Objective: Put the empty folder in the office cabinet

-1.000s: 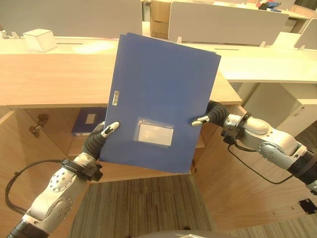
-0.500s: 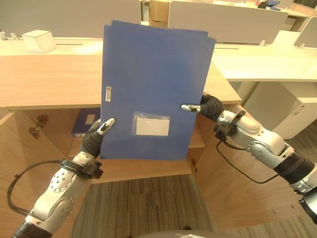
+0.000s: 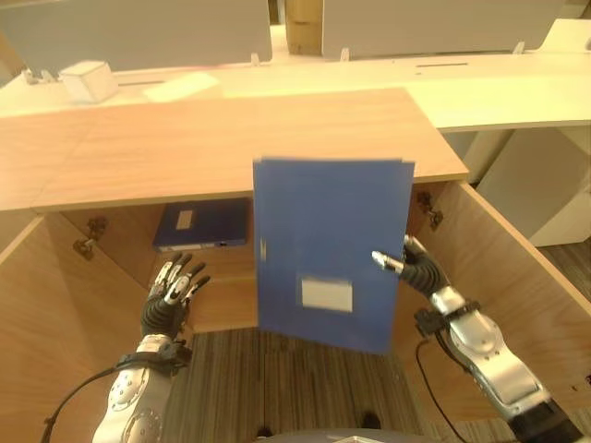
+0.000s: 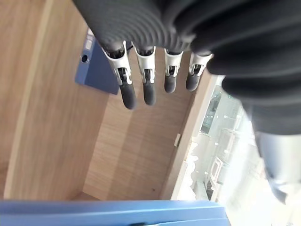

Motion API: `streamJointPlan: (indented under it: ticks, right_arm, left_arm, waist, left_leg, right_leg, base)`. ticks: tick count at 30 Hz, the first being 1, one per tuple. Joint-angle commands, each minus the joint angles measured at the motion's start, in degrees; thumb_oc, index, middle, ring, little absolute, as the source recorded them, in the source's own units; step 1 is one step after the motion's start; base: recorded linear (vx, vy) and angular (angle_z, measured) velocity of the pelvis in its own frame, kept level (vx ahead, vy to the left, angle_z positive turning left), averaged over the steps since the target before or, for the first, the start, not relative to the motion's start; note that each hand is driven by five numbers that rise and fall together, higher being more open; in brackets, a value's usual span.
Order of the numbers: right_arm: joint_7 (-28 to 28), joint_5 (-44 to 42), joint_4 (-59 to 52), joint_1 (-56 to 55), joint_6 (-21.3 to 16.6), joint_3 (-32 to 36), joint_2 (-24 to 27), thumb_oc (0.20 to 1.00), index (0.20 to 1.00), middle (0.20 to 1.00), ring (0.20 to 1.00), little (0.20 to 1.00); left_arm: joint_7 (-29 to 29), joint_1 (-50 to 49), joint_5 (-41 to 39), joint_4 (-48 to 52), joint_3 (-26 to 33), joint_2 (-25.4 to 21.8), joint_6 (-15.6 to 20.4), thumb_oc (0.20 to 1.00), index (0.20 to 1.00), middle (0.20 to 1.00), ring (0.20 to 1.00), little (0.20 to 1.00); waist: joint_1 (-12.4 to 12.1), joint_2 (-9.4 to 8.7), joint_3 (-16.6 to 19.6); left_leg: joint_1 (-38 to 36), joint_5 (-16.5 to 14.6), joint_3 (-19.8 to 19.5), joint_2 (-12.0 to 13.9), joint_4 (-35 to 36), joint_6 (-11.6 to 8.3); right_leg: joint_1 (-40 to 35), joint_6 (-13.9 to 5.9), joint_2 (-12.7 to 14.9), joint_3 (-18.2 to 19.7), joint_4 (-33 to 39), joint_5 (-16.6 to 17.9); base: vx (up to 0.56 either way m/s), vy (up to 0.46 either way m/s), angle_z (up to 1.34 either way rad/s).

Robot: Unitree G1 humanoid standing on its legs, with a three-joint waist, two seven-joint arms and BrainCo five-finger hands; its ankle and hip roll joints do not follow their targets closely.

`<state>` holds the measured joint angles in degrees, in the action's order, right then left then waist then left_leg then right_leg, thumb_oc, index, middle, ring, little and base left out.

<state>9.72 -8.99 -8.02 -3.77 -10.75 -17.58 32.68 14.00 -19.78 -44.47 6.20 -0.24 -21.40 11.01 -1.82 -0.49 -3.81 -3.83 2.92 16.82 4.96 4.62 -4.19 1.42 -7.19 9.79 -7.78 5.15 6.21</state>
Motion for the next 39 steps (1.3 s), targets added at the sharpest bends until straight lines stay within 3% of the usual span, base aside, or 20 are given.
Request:
streamJointPlan:
  ticks: [1, 6, 7, 13, 17, 20, 23, 24, 26, 27, 29, 30, 33, 39]
  right_arm:
    - [-0.4, 2.2, -3.4, 9.9, -5.5, 0.8, 0.9, 0.200, 0.200, 0.200, 0.200, 0.200]
    - [-0.6, 3.6, -3.1, 10.3, -6.1, -0.7, 2.1, 0.200, 0.200, 0.200, 0.200, 0.200]
    - [-0.4, 5.8, -3.3, 10.2, -6.8, -2.4, 3.7, 0.200, 0.200, 0.200, 0.200, 0.200]
    - [-1.4, 10.1, 0.6, 11.8, -7.4, -7.1, 6.2, 0.200, 0.200, 0.200, 0.200, 0.200]
    - [-3.7, 14.7, 5.5, 15.7, -7.4, -10.3, 6.2, 0.200, 0.200, 0.200, 0.200, 0.200]
    - [-6.6, 15.5, 11.2, 21.7, -6.7, -13.3, 3.1, 0.200, 0.200, 0.200, 0.200, 0.200]
    - [-7.3, 15.7, 12.3, 22.9, -6.5, -13.8, 2.5, 0.200, 0.200, 0.200, 0.200, 0.200]
    - [-8.1, 15.3, 15.7, 25.1, -6.0, -14.5, 1.0, 0.200, 0.200, 0.200, 0.200, 0.200]
    - [-8.2, 15.3, 15.8, 25.2, -6.0, -14.5, 0.9, 0.200, 0.200, 0.200, 0.200, 0.200]
    - [-8.3, 14.5, 17.0, 26.3, -5.5, -14.8, 0.2, 0.200, 0.200, 0.200, 0.200, 0.200]
    - [-7.9, 12.8, 17.8, 27.7, -5.1, -15.3, -0.3, 0.200, 0.200, 0.200, 0.200, 0.200]
    - [-7.5, 10.3, 18.6, 28.5, -4.3, -15.4, -1.1, 0.200, 0.200, 0.200, 0.200, 0.200]
    - [-8.5, 7.3, 21.5, 28.9, -4.1, -14.4, -2.5, 0.200, 0.200, 0.200, 0.200, 0.200]
    - [-12.4, -0.4, 30.4, 31.8, -3.3, -9.1, -5.2, 0.200, 0.200, 0.200, 0.200, 0.200]
  left_arm:
    - [0.1, 5.5, 2.9, -0.9, -0.2, -4.7, 4.0, 1.000, 1.000, 1.000, 1.000, 1.000]
    - [0.3, 6.2, 3.4, -4.1, -1.3, -4.9, 4.6, 1.000, 1.000, 1.000, 1.000, 1.000]
    - [1.1, 6.8, 2.4, -7.7, -2.4, -4.7, 4.9, 1.000, 1.000, 1.000, 1.000, 1.000]
    - [1.8, 8.3, -0.1, -17.1, -4.8, -4.6, 4.4, 1.000, 1.000, 1.000, 1.000, 1.000]
    - [0.4, 10.4, 2.0, -31.1, -6.8, -2.0, 3.8, 1.000, 1.000, 1.000, 1.000, 1.000]
    - [-3.1, 12.4, 6.8, -47.8, -6.4, 1.1, 2.9, 1.000, 1.000, 1.000, 1.000, 1.000]
    - [-3.4, 12.7, 8.4, -50.8, -6.3, 1.2, 2.7, 1.000, 1.000, 1.000, 1.000, 1.000]
    - [-4.2, 13.2, 12.3, -55.7, -6.4, 0.5, 2.7, 1.000, 1.000, 1.000, 1.000, 1.000]
    - [-4.2, 13.3, 12.3, -55.8, -6.3, 0.4, 2.7, 1.000, 1.000, 1.000, 1.000, 1.000]
    - [-4.2, 13.8, 12.4, -56.1, -6.5, -0.1, 2.3, 1.000, 1.000, 1.000, 1.000, 1.000]
    - [-4.9, 14.6, 12.7, -55.2, -6.5, -1.7, 2.5, 1.000, 1.000, 1.000, 1.000, 1.000]
    - [-5.4, 15.7, 12.6, -54.1, -7.0, -2.8, 2.9, 1.000, 1.000, 1.000, 1.000, 1.000]
    - [-5.6, 16.6, 12.7, -53.7, -7.8, -2.9, 3.2, 1.000, 1.000, 1.000, 1.000, 1.000]
    - [-5.3, 20.1, 11.2, -53.7, -10.6, -2.0, 3.2, 1.000, 1.000, 1.000, 1.000, 1.000]
  waist:
    - [-1.1, -1.73, -2.4]
    - [-1.4, -1.27, -4.8]
    - [-1.6, -0.92, -7.8]
    - [-2.1, 0.08, -14.2]
    - [-2.5, 0.65, -17.4]
    - [-3.2, -0.09, -18.9]
    - [-3.4, -0.50, -18.9]
    - [-4.5, -1.23, -18.5]
    - [-4.3, -1.36, -18.4]
    - [-4.7, -1.62, -18.3]
    - [-5.0, -1.10, -19.2]
    - [-4.4, -0.31, -20.6]
    - [-3.8, 0.33, -21.2]
    - [-1.7, 2.27, -23.0]
  left_leg:
    - [2.5, -1.3, -4.5, 4.6, 0.1, -2.47]
    - [5.6, -0.2, -5.0, 4.8, -0.3, -2.75]
    - [9.1, 1.0, -5.3, 5.1, -0.9, -3.03]
    - [19.5, 1.9, -7.1, 5.4, -5.8, -3.32]
    - [25.7, 1.3, -8.4, 4.8, -9.8, -3.14]
    - [27.4, 0.5, -8.7, 3.8, -11.1, -2.62]
    - [27.8, 0.3, -8.8, 3.2, -11.4, -2.31]
    - [28.4, -1.8, -9.5, 1.5, -13.2, -1.46]
    - [28.7, -1.5, -9.6, 1.3, -13.1, -1.37]
    - [29.0, -3.0, -10.9, -0.1, -14.5, -0.48]
    - [28.6, -4.3, -11.8, -0.5, -15.5, 0.18]
    - [27.2, -4.4, -12.8, -1.4, -14.5, 0.93]
    - [24.8, -4.8, -13.2, -2.5, -13.3, 1.17]
    - [20.8, -7.7, -17.7, -5.3, -14.3, 1.30]
  right_leg:
    - [0.2, -4.61, 6.2, -0.9, -0.7, 1.1]
    - [3.1, -4.60, 5.9, -0.7, -1.0, 1.6]
    - [6.5, -4.51, 5.8, -0.5, -1.7, 2.2]
    - [14.8, -4.11, 6.3, -0.1, -4.7, 2.9]
    - [19.2, -3.86, 6.5, -0.2, -6.2, 3.1]
    - [19.4, -4.36, 7.3, -0.2, -5.2, 4.2]
    - [19.1, -4.64, 8.0, -0.5, -4.6, 4.7]
    - [17.3, -5.69, 10.1, -1.8, -3.6, 5.3]
    - [17.5, -5.73, 10.3, -1.8, -3.6, 5.5]
    - [17.4, -6.59, 12.4, -2.9, -5.4, 6.9]
    - [19.3, -6.50, 13.7, -2.8, -10.4, 8.3]
    - [22.1, -5.36, 12.8, -0.8, -12.2, 8.7]
    - [23.4, -4.97, 11.8, -1.0, -10.0, 8.7]
    - [27.1, -5.74, 10.1, -1.4, -2.4, 9.4]
  base:
    - [-0.16, -0.044, 0.22]
    - [-0.13, -0.025, 0.06]
    - [-0.32, -0.050, 0.09]
    - [-0.20, -0.034, 0.01]
    - [-0.15, 0.028, 0.07]
    - [-0.03, 0.137, 0.03]
    - [0.03, 0.115, 0.06]
    - [0.05, 0.128, 0.10]
    - [0.04, 0.097, 0.12]
    - [0.03, 0.085, 0.32]
    - [0.07, 0.133, 0.50]
    - [0.07, 0.138, 0.48]
    - [0.12, 0.108, 0.33]
    - [0.17, -0.006, 0.33]
